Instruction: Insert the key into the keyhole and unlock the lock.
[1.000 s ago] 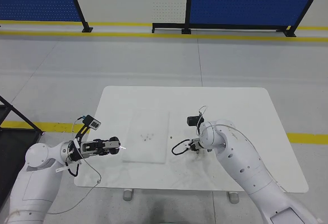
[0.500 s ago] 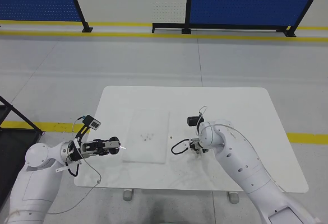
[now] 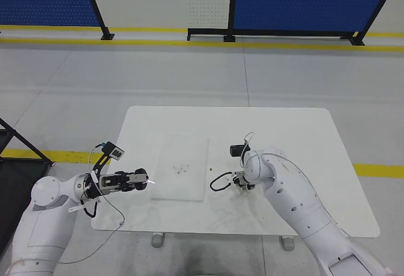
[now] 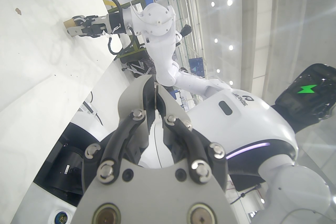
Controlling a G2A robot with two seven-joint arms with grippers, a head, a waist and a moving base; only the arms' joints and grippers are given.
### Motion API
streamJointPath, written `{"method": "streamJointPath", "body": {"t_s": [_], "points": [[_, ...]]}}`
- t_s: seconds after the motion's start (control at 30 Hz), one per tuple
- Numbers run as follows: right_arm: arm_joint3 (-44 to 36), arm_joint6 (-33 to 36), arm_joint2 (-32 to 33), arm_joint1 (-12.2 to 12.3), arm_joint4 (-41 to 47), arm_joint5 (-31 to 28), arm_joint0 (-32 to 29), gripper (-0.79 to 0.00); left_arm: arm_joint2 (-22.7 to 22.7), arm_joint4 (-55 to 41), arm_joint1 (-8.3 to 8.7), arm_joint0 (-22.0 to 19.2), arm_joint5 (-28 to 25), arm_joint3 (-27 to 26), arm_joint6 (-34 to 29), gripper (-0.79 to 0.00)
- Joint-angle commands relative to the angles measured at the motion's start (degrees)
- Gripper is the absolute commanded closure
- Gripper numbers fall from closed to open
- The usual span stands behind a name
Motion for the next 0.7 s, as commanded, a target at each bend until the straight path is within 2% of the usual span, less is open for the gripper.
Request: {"method": "streamJointPath", "body": {"t_s": [0.0, 0.47, 0.63, 0.67], "points": [[0.2, -0.1, 0.0, -0.1, 0.0, 0.1, 0.1, -0.237, 0.0, 0.0, 0.0, 0.0, 0.0, 0.0, 0.0, 0.0], [1.0, -0.9, 0.0, -0.6, -0.9, 0.6, 0.1, -0.188, 0.0, 0.0, 0.0, 0.0, 0.0, 0.0, 0.0, 0.0], [1.3, -1.1, 0.2, -0.7, -1.3, 0.5, 0.1, -0.083, 0.0, 0.0, 0.0, 0.0, 0.0, 0.0, 0.0, 0.0], [1.4, -1.2, 0.2, -0.7, -1.3, 0.4, 0.1, -0.009, 0.0, 0.0, 0.0, 0.0, 0.0, 0.0, 0.0, 0.0]]}}
